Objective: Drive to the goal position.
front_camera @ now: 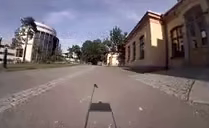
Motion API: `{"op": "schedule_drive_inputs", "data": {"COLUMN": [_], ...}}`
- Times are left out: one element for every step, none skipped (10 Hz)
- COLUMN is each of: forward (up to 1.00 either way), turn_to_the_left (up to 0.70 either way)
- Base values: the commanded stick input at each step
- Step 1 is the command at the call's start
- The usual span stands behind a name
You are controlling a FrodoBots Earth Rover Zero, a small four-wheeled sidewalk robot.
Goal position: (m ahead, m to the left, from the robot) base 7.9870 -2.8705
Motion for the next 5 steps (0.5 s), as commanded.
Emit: {"op": "schedule_drive_inputs", "data": {"forward": [0.45,0.45,0.45,0.45,0.45], "turn_to_the_left": [0.00,0.00,0.00,0.00,0.00]}}
